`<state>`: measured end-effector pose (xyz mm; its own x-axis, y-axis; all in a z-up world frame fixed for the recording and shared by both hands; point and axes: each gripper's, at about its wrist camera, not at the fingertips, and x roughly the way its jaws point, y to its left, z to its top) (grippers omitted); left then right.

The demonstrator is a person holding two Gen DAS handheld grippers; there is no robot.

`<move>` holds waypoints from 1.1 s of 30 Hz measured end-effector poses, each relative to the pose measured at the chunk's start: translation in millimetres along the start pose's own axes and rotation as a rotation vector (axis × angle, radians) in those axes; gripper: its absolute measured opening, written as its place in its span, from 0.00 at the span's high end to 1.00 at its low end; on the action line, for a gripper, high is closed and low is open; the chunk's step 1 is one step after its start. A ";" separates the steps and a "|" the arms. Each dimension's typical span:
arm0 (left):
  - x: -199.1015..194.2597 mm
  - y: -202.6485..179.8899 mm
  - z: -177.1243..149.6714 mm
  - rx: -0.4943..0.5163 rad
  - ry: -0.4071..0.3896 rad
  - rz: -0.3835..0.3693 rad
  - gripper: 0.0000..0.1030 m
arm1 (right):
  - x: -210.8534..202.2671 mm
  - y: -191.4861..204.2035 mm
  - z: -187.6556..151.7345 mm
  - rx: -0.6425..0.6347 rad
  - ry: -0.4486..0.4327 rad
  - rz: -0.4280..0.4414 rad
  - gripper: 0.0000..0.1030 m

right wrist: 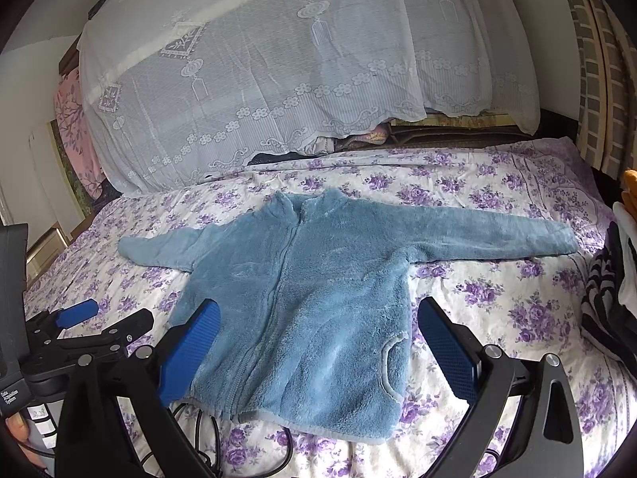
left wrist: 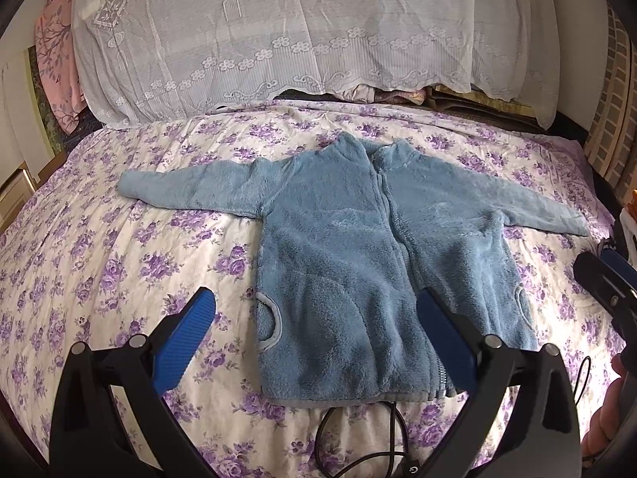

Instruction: Fold small clothes

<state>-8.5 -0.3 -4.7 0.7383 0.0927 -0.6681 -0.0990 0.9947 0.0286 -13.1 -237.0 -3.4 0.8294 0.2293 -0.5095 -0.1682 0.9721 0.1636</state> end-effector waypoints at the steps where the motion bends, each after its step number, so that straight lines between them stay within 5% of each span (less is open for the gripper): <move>1: -0.1 -0.2 0.3 0.000 0.000 0.001 0.04 | -0.2 -0.2 -0.1 0.000 0.000 0.001 0.03; 33: 5.5 4.9 -4.3 -0.016 0.017 0.003 0.04 | -0.6 -2.0 -0.1 0.006 0.006 0.005 0.03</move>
<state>-7.9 4.9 -11.5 0.7265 0.0947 -0.6807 -0.1120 0.9935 0.0187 -13.3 -239.0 -3.5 0.8255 0.2340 -0.5136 -0.1690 0.9707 0.1706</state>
